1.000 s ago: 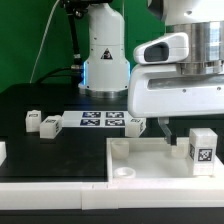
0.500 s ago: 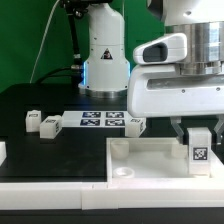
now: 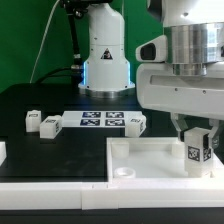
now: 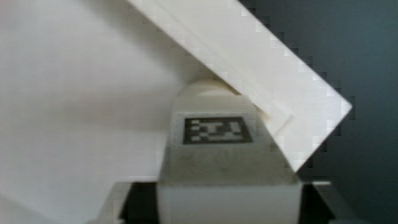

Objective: Assemble one leg

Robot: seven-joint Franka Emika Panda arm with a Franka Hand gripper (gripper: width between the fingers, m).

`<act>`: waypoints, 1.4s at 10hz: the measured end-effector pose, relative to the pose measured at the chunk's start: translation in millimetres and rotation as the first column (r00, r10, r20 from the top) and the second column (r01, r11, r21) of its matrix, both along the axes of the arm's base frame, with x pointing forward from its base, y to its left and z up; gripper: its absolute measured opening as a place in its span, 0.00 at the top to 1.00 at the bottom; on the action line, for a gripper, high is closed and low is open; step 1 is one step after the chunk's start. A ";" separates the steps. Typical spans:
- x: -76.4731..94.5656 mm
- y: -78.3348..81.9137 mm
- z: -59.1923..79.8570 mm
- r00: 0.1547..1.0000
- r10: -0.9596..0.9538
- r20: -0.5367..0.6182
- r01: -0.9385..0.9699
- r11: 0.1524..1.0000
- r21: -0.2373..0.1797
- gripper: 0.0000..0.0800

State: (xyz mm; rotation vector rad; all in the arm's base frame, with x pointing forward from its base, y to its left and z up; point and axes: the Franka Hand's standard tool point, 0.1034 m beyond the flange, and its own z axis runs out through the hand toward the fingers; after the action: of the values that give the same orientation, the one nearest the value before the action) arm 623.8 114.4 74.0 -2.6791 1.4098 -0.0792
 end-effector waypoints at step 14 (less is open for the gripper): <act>0.4 12.7 2.3 0.999 0.035 -0.018 -0.034 0.999 0.027 0.19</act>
Offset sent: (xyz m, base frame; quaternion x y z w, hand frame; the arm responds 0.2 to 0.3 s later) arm 0.0080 -0.0003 -0.0042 -0.0394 0.0018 0.3773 0.9252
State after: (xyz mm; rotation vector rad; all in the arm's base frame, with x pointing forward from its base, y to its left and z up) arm 624.2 127.1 76.2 -2.6879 1.3589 -0.0325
